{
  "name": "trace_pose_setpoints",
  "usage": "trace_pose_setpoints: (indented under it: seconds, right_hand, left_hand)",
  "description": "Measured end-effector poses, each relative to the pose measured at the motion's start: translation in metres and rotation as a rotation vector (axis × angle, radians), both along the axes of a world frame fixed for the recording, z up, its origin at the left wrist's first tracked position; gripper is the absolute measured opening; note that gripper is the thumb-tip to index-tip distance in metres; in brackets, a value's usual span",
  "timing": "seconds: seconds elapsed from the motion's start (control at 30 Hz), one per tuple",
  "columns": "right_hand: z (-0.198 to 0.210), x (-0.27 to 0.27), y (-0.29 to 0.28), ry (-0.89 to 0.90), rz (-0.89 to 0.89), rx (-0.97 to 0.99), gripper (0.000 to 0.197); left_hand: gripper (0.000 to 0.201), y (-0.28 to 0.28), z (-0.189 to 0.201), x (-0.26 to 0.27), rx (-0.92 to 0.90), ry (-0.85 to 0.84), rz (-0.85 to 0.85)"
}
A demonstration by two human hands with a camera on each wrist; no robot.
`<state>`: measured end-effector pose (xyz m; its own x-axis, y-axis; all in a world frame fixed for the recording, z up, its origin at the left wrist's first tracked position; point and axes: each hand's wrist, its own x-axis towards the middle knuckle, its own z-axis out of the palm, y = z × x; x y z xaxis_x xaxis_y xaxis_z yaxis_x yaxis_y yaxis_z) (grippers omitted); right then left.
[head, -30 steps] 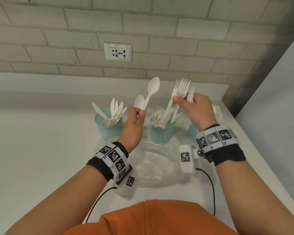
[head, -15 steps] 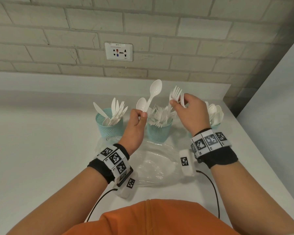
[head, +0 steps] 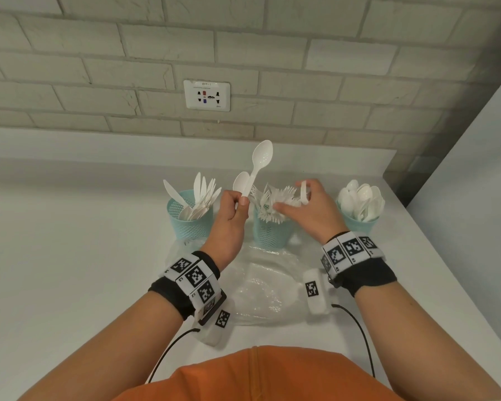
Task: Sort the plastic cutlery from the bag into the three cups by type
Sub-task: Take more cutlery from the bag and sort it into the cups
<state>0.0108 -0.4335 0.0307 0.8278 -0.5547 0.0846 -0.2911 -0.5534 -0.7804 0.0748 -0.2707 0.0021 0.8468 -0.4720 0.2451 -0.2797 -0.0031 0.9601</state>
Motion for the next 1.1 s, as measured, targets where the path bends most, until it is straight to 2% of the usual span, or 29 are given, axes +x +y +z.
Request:
trace_pose_setpoints:
  seconds: [0.03,0.13,0.3,0.47,0.53,0.63,0.73,0.8,0.9,0.97,1.03,1.1]
  right_hand:
    - [0.005,0.0,0.0,-0.055,0.002,0.027,0.059]
    - [0.015,0.001,0.001,-0.258,0.007,0.066,0.029]
    - [0.023,0.001,0.005,-0.398,-0.058,-0.012,0.038]
    - [0.024,0.002,0.007,-0.474,-0.002,0.068,0.03]
    - [0.016,0.005,0.006,-0.437,-0.009,0.023,0.024]
    - [0.0,0.01,0.0,-0.277,-0.016,-0.039,0.031]
    - [-0.015,0.013,-0.005,-0.12,0.006,-0.19,0.026]
    - [-0.014,0.011,-0.002,-0.054,0.048,-0.217,0.035]
    - [0.0,-0.002,0.004,-0.058,0.101,-0.188,0.045]
    - [0.008,-0.012,0.005,-0.171,0.104,-0.101,0.042]
    - [0.016,-0.019,0.004,-0.275,0.101,0.109,0.03]
    - [0.021,-0.025,0.001,-0.265,0.099,0.259,0.014]
  left_hand:
    - [0.018,-0.001,-0.001,0.001,-0.012,0.001,0.0]
    - [0.015,-0.001,-0.002,0.001,-0.026,-0.017,-0.005]
    - [0.01,0.001,0.0,0.0,-0.044,-0.064,-0.056]
    - [0.022,0.0,0.0,-0.001,-0.017,-0.062,-0.09]
    - [0.026,-0.002,0.0,-0.003,-0.033,-0.044,-0.096]
    - [0.028,-0.005,0.0,-0.006,-0.049,-0.028,-0.097]
    - [0.032,-0.01,0.001,-0.009,-0.064,-0.011,-0.066]
    - [0.035,-0.015,0.004,-0.01,-0.074,-0.008,-0.037]
    - [0.035,-0.026,0.008,-0.01,-0.078,-0.009,-0.038]
    - [0.028,-0.035,0.01,-0.013,-0.058,-0.034,-0.04]
    - [0.026,-0.045,0.012,-0.017,-0.051,-0.065,-0.037]
    - [0.028,-0.058,0.016,-0.025,-0.048,-0.099,-0.047]
